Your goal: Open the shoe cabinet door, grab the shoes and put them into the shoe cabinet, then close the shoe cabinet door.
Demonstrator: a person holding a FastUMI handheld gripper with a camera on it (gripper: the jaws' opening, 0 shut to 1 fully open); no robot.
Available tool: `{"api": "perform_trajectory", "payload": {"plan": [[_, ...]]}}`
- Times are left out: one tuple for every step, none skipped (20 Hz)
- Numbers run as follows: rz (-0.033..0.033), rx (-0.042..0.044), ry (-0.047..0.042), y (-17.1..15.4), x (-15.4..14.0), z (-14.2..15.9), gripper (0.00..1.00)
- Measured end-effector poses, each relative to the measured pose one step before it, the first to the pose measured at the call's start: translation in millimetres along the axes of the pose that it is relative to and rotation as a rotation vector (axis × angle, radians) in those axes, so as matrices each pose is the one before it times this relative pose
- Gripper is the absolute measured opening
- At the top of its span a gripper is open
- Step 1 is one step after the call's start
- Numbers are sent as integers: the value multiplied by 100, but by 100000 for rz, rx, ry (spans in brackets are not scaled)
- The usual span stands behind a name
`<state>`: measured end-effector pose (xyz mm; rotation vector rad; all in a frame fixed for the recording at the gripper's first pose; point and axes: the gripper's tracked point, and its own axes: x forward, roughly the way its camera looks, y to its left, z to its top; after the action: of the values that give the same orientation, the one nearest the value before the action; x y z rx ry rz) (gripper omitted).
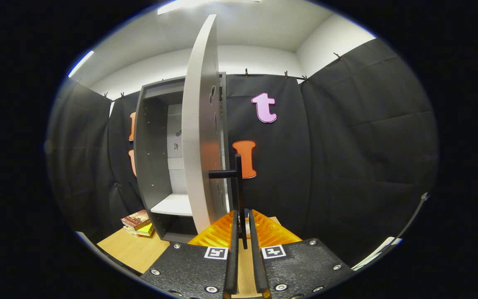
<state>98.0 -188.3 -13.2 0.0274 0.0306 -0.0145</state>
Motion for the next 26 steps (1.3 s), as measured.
{"api": "perform_trajectory", "payload": {"plan": [[-273, -729, 145, -51, -202, -44, 15], [-239, -759, 241, -107, -150, -33, 16], [-106, -393, -28, 24, -181, 129, 16], [-162, -172, -201, 105, -300, 208, 16], [-328, 71, -400, 82, -274, 193, 16], [-303, 87, -262, 92, -287, 242, 16], [-379, -175, -346, 163, -389, 256, 16], [-292, -185, -702, 218, -351, 343, 16], [-270, -42, -907, 249, -498, 579, 16], [-204, -205, -872, 281, -416, 435, 16], [-51, -261, -857, 373, -405, 532, 16], [-72, -379, -477, 421, -367, 424, 16], [-110, -318, -185, 530, -399, 339, 16], [267, -148, -349, 599, -302, 299, 16], [745, -14, -648, 796, -383, 343, 16], [544, -37, -189, 799, -121, 254, 16], [1000, 93, -72, 889, -133, 102, 16], [814, 73, 74, 954, -93, 24, 16], [614, 90, 122, 894, 17, 56, 16], [983, 127, -80, 939, -35, 211, 16], [936, 233, -453, 1060, -52, 215, 16], [287, 78, -196, 919, 220, 141, 16], [995, 286, -8, 1044, 117, 70, 16], [1061, 357, -550, 1254, 82, 263, 19], [1188, 236, -561, 1146, 166, 177, 22], [611, 244, -112, 976, 278, 66, 28]]}}
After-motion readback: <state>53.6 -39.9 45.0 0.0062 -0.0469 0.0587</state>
